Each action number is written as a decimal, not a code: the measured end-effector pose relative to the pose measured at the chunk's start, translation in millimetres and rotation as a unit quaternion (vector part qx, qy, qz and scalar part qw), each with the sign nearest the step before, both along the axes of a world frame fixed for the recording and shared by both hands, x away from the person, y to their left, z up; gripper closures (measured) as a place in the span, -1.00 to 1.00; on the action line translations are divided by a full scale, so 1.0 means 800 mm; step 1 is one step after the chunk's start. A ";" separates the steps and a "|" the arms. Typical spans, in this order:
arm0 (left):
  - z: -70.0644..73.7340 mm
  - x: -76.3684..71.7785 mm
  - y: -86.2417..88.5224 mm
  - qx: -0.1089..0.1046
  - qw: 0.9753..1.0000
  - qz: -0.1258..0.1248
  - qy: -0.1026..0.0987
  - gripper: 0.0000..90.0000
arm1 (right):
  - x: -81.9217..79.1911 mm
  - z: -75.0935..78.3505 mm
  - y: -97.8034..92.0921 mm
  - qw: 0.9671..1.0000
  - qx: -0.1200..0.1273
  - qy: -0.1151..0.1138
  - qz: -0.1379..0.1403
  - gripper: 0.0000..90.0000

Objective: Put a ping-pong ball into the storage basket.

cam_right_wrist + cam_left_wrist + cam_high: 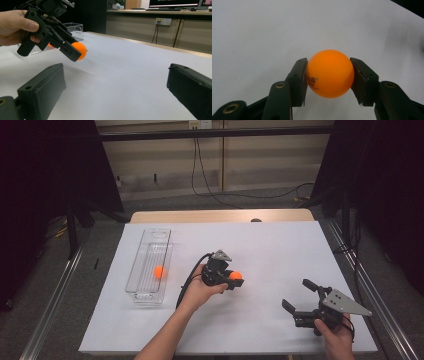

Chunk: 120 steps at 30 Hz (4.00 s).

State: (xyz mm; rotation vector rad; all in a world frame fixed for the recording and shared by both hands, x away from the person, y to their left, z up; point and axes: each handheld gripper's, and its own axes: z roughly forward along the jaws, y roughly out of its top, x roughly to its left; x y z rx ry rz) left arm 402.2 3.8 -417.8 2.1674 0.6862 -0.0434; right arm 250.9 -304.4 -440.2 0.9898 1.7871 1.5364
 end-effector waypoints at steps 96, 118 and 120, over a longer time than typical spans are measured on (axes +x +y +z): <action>0.030 0.017 0.067 0.006 0.999 0.049 -0.012 0.13 | -0.001 0.002 0.003 1.000 0.004 -0.003 0.004 -0.96; 0.035 0.020 0.080 0.006 0.998 0.067 -0.016 0.13 | -0.001 0.002 0.003 1.000 0.004 -0.003 0.004 -0.96; 0.036 0.021 0.082 0.006 0.998 0.067 -0.016 0.13 | -0.001 0.002 0.003 1.000 0.001 -0.004 0.006 -0.96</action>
